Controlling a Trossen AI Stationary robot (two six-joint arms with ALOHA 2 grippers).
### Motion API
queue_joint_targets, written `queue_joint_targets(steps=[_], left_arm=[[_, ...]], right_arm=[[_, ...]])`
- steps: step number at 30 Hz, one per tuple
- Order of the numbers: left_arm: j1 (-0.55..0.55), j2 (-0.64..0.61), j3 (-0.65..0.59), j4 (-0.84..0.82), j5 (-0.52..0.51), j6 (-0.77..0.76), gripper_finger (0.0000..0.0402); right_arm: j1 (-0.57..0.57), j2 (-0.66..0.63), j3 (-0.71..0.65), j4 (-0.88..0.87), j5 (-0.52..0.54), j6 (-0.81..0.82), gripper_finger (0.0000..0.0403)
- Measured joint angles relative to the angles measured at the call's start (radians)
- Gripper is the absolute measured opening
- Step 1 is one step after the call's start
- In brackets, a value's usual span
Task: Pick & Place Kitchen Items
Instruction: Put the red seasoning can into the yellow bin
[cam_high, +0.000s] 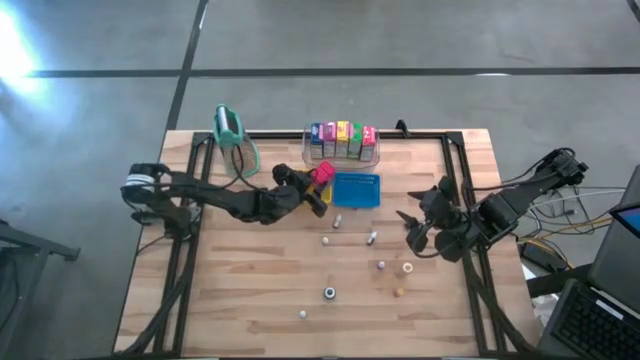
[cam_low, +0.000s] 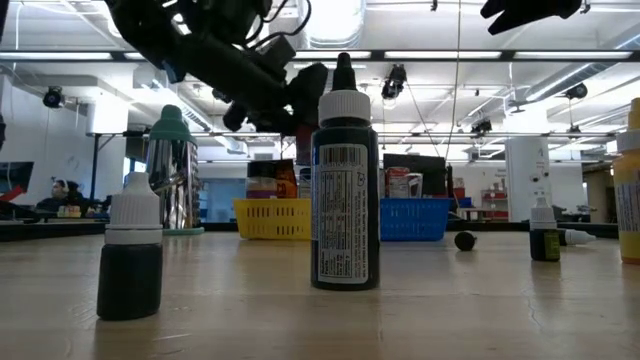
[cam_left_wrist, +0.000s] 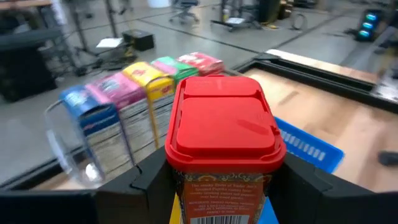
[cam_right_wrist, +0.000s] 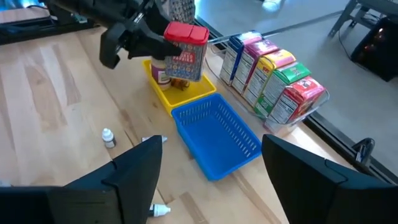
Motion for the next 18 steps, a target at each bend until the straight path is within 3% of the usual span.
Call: queue_joint_targets(steps=[12,18], left_arm=[[-0.074,0.100,0.022,-0.001,-0.201,-0.085,0.0212],[-0.074,0.137,0.026,-0.001,-0.219,-0.142,0.0212]], right_arm=[[0.001,0.000,-0.025,0.001,0.000,0.015,0.0280],[0.000,0.000,-0.051,0.001,-0.002,0.033,0.0260]])
